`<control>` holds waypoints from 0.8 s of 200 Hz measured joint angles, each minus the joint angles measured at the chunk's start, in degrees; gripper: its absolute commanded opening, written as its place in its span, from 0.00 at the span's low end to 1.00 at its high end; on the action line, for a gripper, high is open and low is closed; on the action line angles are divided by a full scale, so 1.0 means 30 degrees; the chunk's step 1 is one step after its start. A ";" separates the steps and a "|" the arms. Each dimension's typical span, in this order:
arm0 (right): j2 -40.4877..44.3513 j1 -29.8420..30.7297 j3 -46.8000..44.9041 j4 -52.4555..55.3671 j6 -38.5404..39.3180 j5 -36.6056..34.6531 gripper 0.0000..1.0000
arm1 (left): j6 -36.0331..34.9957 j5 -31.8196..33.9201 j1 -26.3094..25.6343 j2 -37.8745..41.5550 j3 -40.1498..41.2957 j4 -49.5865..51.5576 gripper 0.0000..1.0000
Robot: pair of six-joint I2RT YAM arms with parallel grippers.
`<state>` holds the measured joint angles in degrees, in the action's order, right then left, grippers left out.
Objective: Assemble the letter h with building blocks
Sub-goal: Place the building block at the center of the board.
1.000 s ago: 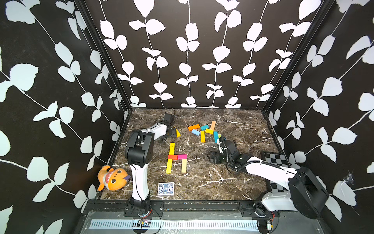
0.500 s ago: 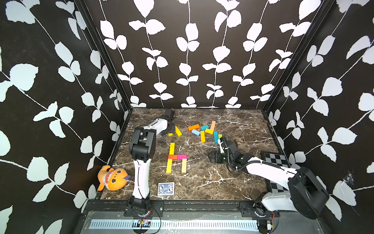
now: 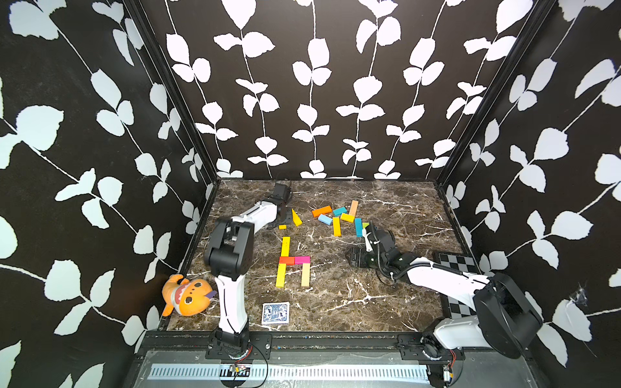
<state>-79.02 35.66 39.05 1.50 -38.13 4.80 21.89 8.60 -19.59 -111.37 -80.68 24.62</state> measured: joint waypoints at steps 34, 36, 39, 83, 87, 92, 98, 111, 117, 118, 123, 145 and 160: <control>-0.0036 -0.0845 0.0022 0.0000 -0.0146 -0.0474 0.90 | 0.1552 -0.0117 -0.2994 0.4379 0.3038 -0.1909 0.23; -0.0036 -0.0889 0.0029 0.0007 -0.0146 -0.0510 0.90 | 0.1690 -0.0146 -0.3198 0.4561 0.3228 -0.2040 0.23; -0.0036 -0.0940 0.0022 0.0015 -0.0153 -0.0532 0.90 | 0.1829 -0.0168 -0.3417 0.4765 0.3468 -0.2200 0.23; -0.0036 -0.1297 -0.0160 -0.0044 -0.0160 -0.1107 0.90 | 0.3738 -0.0131 -0.6244 0.5027 0.5748 -0.3082 0.21; -0.0036 -0.1319 -0.0211 -0.0044 -0.0168 -0.1144 0.90 | 0.3825 -0.0131 -0.6368 0.4991 0.5850 -0.3111 0.21; -0.0036 -0.1355 -0.0299 -0.0066 -0.0189 -0.1188 0.90 | 0.3971 -0.0109 -0.6725 0.4911 0.5967 -0.3184 0.21; -0.0044 -0.1362 -0.0386 -0.0080 -0.0219 -0.1209 0.90 | 0.4116 -0.0087 -0.6980 0.4809 0.6033 -0.3228 0.21; -0.0109 -0.1406 -0.0546 -0.0124 -0.0291 -0.1253 0.90 | 0.4379 -0.0051 -0.7461 0.4517 0.6054 -0.3344 0.21; -0.0153 -0.1435 -0.0590 -0.0146 -0.0299 -0.1260 0.90 | 0.4459 -0.0036 -0.7621 0.4401 0.6054 -0.3417 0.21; -0.0160 -0.1443 -0.0597 -0.0146 -0.0306 -0.1253 0.90 | 0.4510 -0.0029 -0.7694 0.4350 0.6054 -0.3439 0.21; -0.0182 -0.1464 -0.0648 -0.0182 -0.0321 -0.1260 0.90 | 0.4583 -0.0007 -0.7847 0.4218 0.6054 -0.3497 0.21; -0.0204 -0.1530 -0.0794 -0.0204 -0.0401 -0.1290 0.90 | 0.4801 0.0000 -0.8255 0.3621 0.6047 -0.3781 0.20; -0.0219 -0.1566 -0.0794 -0.0277 -0.0437 -0.1290 0.90 | 0.4845 0.0044 -0.8357 0.3147 0.6025 -0.3796 0.20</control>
<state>-79.68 30.96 36.67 0.67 -39.44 0.93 36.42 8.73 -44.66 -101.93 -62.61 13.23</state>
